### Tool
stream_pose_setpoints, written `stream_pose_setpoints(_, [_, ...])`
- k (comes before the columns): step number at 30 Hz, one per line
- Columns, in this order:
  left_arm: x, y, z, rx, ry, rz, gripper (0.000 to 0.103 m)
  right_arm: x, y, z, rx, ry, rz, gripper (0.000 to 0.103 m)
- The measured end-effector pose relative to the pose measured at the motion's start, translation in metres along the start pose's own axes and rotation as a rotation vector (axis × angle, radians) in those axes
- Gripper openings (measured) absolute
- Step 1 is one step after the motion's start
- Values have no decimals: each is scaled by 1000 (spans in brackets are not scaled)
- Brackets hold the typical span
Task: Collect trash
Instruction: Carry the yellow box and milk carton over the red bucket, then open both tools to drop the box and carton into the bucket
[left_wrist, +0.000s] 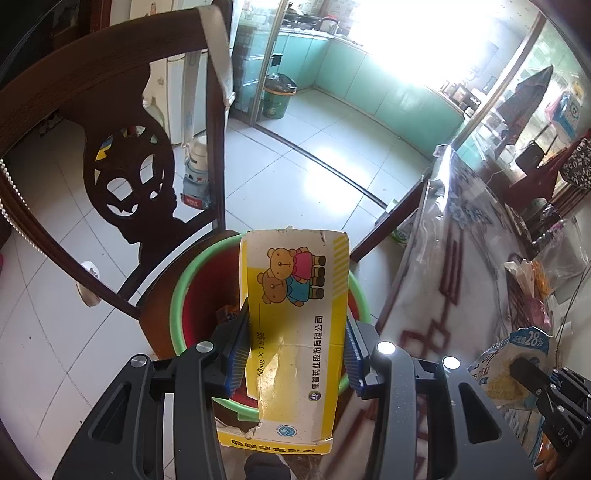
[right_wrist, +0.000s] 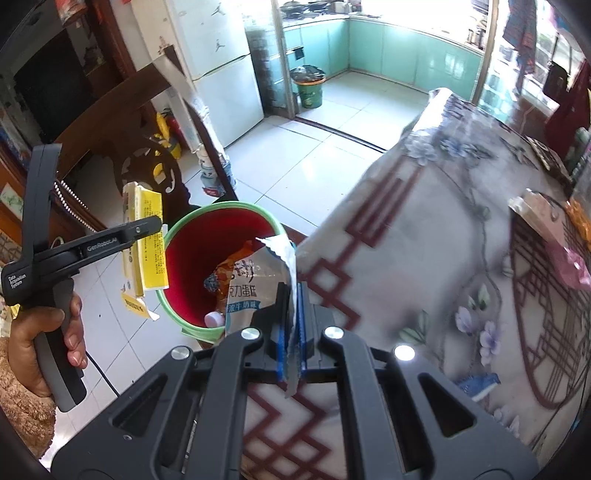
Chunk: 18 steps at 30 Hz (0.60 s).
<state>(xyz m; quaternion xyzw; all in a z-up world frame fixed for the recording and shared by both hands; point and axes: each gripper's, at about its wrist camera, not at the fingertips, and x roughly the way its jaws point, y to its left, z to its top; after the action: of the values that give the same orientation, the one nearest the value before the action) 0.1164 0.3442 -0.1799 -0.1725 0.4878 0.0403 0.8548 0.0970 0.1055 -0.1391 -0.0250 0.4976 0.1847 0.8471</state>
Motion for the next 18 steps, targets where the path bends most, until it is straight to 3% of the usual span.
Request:
stream_pose_setpoints(6, [9,14,6,-25,26,6,41,15,17,13,-41,17,28,5])
stream_pose_setpoints(18, [7,19,21,-39,6,-5,41,35,38,35,-86,27,53,5])
